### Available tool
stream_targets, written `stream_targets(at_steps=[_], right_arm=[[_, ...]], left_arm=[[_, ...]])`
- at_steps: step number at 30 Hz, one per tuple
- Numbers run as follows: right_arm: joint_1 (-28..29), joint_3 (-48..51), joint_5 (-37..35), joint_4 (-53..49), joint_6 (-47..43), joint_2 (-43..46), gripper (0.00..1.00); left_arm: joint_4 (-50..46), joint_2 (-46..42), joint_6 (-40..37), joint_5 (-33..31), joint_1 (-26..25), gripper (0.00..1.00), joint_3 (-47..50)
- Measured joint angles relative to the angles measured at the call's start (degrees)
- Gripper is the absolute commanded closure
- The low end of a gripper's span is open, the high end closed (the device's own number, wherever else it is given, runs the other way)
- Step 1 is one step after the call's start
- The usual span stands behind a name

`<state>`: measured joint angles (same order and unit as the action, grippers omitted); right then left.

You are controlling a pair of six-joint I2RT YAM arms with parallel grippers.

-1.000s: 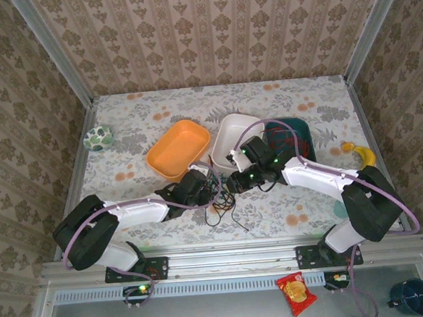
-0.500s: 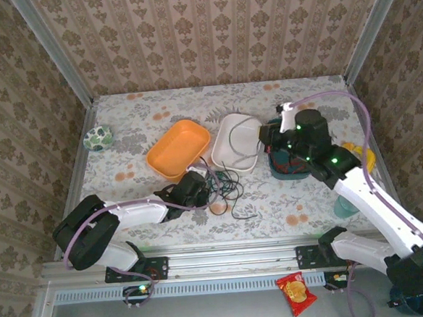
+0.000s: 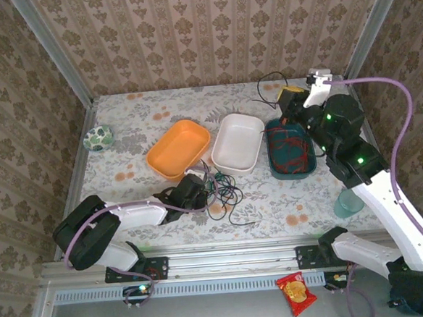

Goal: Untangle the cables

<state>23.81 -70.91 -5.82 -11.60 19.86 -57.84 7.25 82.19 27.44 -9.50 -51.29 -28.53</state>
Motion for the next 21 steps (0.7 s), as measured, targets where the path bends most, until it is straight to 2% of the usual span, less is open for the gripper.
stream_targets(at_steps=[15,21], right_arm=[[0.50,7.39,2.95,8.98,4.31,-26.58,1.00],[5.92,7.76,2.86,7.91,2.54,-35.43,1.00]], left_arm=[[-1.40,-4.20,0.02,-1.07,-0.02,1.00,0.07],[-1.75,-5.64,0.02,-1.29,-0.04,1.00,0.55]])
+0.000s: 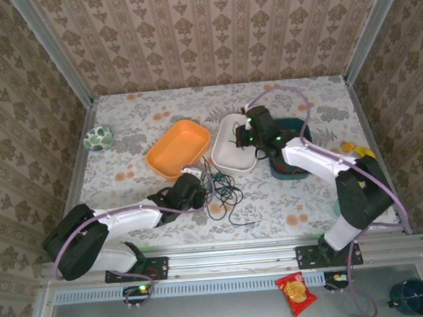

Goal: Untangle the cables

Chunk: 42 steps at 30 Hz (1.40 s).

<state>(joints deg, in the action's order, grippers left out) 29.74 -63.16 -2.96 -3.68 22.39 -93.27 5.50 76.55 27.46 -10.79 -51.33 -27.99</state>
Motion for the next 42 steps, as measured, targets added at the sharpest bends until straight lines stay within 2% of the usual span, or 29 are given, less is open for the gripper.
stream_targets(at_steps=[4,5,9,13,20,25,33,42], right_arm=[[4.09,-0.02,0.00,-3.72,-0.66,-4.09,0.91],[4.46,-0.02,0.07,-4.50,-0.79,-4.48,0.86],[4.35,-0.02,0.22,-6.60,-1.16,-4.46,0.57],[4.24,0.00,-0.07,-7.28,-1.42,-1.49,0.47],[3.28,0.26,-4.26,-7.28,-0.92,7.32,0.45],[-2.58,0.46,-7.50,-10.78,3.54,9.18,0.46],[-13.90,-1.55,-11.89,-19.30,6.58,1.22,0.47],[-17.88,-2.99,-12.11,-20.59,6.16,-6.03,0.54]], left_arm=[[-0.20,-0.07,0.00,-0.02,0.00,1.00,0.07],[-0.20,-0.07,0.00,-0.02,0.00,1.00,0.07],[-0.20,-0.04,0.00,-0.02,0.00,1.00,0.07],[-0.20,-0.04,0.00,-0.02,0.00,1.00,0.07],[-0.20,-0.02,0.00,-0.02,0.00,1.00,0.07],[-0.20,0.00,0.00,-0.02,0.00,1.00,0.07],[-0.17,0.35,0.00,0.00,0.00,1.00,0.07],[-0.20,0.35,0.00,-0.02,-0.02,1.00,0.07]])
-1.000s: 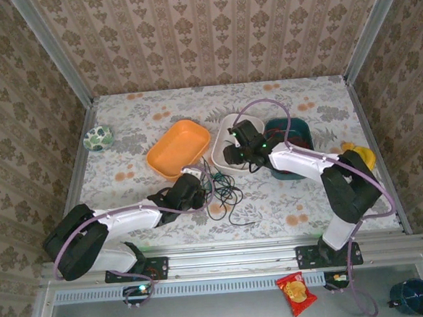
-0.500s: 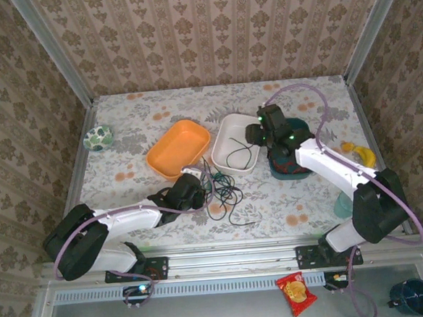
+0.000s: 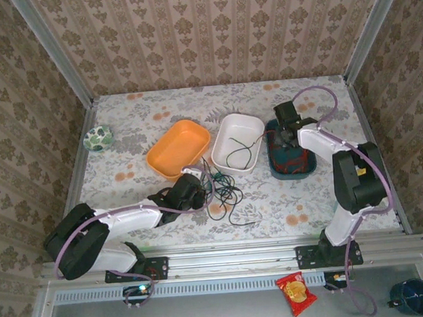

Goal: Untangle the cables

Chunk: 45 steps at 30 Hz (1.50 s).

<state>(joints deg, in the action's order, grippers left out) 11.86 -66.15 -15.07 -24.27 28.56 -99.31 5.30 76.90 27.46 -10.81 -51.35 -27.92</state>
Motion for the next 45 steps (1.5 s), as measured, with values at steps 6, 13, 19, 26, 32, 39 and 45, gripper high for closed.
stream_targets(at_steps=[6,13,19,26,32,39,45], right_arm=[[0.02,-1.79,0.52,1.70,0.04,-2.95,0.89],[0.02,-0.04,-0.87,3.41,-0.28,0.31,0.99],[0.09,2.47,-7.04,3.34,-1.68,7.43,1.00],[-0.13,5.40,-11.06,2.23,-2.95,8.37,1.00],[-1.40,2.84,-10.29,-0.68,-2.54,2.27,1.00],[-1.53,-3.10,-8.28,-5.22,-0.81,-4.83,0.97],[-1.53,-3.41,-5.46,-5.75,0.70,-5.40,0.62]], left_arm=[[-0.24,0.00,0.00,0.00,0.00,1.00,-0.02],[-1.07,0.00,0.02,-0.02,0.00,1.00,-0.02],[-1.05,0.83,0.04,0.02,-0.07,1.00,-0.07],[-1.03,1.92,0.02,0.04,-0.37,1.00,-0.63],[-1.05,1.92,0.02,0.04,-0.44,1.00,-0.68],[-1.07,1.88,0.02,-0.02,-0.81,1.00,-0.68],[-1.09,1.84,0.02,-0.17,-0.81,1.00,-0.68]])
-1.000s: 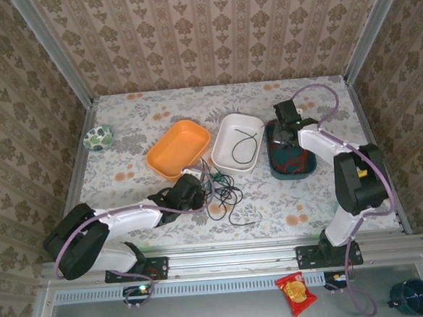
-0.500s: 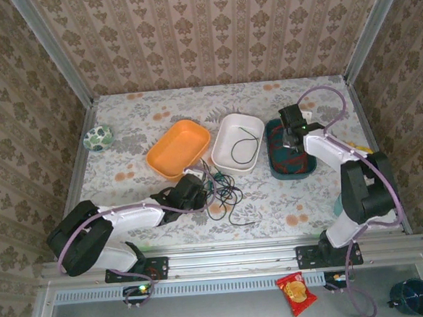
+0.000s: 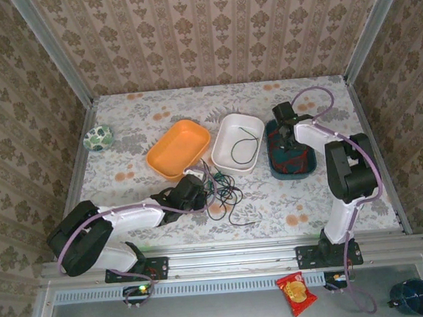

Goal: Untangle the cables

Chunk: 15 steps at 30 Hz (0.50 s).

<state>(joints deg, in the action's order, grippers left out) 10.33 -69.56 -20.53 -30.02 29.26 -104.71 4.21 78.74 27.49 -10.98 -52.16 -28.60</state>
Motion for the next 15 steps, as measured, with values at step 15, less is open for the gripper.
stream_targets(at_steps=[15], right_arm=[[10.82,18.67,13.05,10.45,-1.09,33.18,0.53]], left_arm=[[0.57,-0.13,0.02,-0.94,0.07,1.00,0.00]])
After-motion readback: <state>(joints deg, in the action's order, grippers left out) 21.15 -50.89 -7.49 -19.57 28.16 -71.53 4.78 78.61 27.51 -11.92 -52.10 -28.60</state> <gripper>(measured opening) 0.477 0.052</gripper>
